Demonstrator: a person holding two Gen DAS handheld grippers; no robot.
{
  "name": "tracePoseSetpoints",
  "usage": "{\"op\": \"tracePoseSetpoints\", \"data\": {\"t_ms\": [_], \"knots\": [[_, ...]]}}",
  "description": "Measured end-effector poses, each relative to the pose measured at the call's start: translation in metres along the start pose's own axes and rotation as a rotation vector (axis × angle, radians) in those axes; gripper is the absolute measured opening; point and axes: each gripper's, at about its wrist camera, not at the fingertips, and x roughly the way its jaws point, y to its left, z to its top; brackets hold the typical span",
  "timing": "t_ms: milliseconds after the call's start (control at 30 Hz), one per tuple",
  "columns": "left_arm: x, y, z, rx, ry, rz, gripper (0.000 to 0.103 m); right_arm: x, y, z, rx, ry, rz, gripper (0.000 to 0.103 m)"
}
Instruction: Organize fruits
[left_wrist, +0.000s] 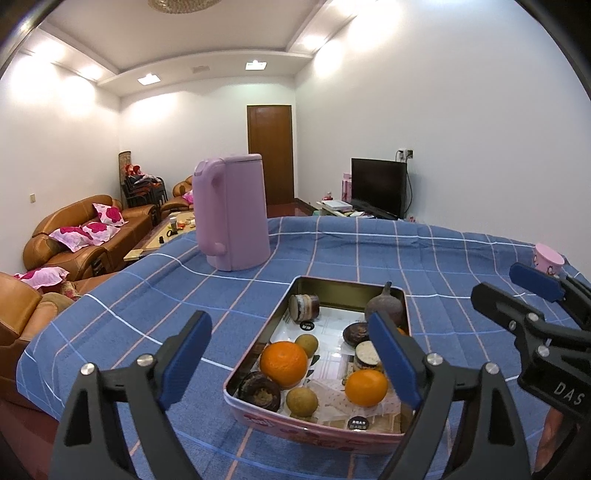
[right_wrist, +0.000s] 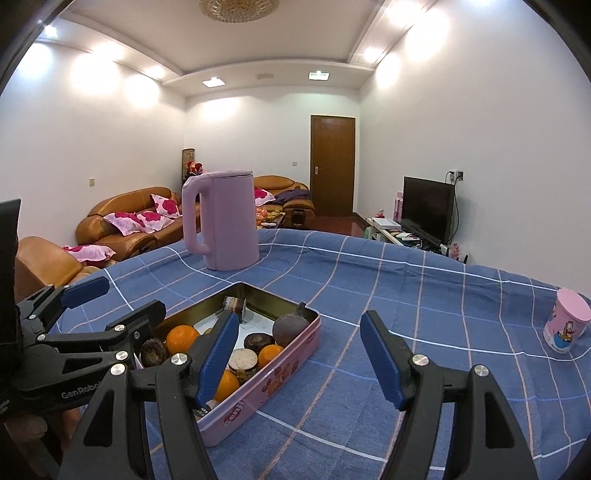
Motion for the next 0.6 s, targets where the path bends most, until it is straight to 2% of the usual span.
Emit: {"op": "tracePoseSetpoints", "data": {"t_ms": [133,233,533,600], "knots": [[0.0001,0.0001,0.0,-0.001,0.0,0.0,0.09,-0.0005,-0.0007,-0.0005,0.002,-0.005,0.0,0.07],[-0.0006,-0.0003,0.0001,-0.003,-0.003,0.003,0.094,-0.0013,-0.0011,-0.0006,0.007,-0.008,0.0,0.07],[-0.0017,-0.0035,-0.0023,0.004,0.0,-0.001,0.094,-0.0018,-0.0016,-0.001,0.009,-0.008,0.0,0.07],[-0.0022,-0.0032,-0.002,0.005,-0.002,-0.002,0.097,-0.0026,-0.002,-0.0011,0.011,-0.012,0.0,0.07]]}}
